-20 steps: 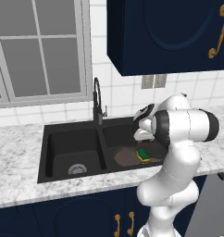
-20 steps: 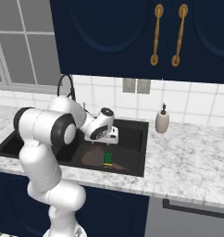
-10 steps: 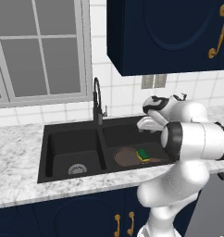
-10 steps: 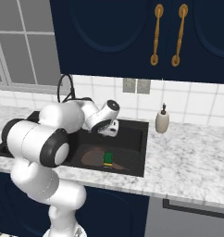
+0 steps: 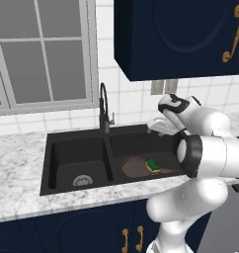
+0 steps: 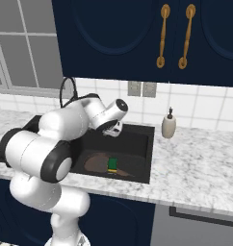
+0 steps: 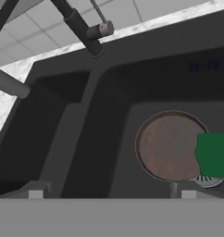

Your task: Pick the pan and sponge and place them into the sink. Then turn on the water.

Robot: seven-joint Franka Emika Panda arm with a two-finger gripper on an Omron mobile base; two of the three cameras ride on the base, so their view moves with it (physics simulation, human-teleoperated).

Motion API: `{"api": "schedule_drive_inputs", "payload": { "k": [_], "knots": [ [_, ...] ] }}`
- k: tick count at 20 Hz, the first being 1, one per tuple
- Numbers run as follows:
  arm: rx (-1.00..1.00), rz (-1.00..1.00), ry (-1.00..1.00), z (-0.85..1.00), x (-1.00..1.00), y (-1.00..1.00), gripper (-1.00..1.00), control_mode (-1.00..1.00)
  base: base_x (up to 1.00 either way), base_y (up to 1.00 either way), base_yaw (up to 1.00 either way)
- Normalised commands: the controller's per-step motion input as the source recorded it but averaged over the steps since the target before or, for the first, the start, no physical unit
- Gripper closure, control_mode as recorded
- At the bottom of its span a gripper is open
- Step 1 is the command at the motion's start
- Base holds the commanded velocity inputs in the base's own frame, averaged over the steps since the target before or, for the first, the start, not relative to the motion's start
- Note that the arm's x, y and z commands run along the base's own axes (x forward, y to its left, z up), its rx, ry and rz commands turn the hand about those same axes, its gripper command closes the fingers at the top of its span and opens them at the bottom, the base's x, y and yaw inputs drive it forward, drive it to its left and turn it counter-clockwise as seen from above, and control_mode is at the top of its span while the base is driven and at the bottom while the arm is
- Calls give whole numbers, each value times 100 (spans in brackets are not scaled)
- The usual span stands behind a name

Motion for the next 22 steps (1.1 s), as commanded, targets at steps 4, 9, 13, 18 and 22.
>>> {"api": "schedule_drive_inputs", "payload": {
  "k": [4,9,13,18,22],
  "knots": [
    [0,0,0,0,0,0,-100,-100,0,0,0],
    [2,0,-1,1,0,38,-100,-100,0,0,0],
    [7,-3,0,1,8,50,-100,-100,0,0,0],
    [4,-7,-4,0,17,52,-100,-100,0,0,0],
    [4,-5,-2,0,33,10,-100,-100,0,0,0]
  ]
}}
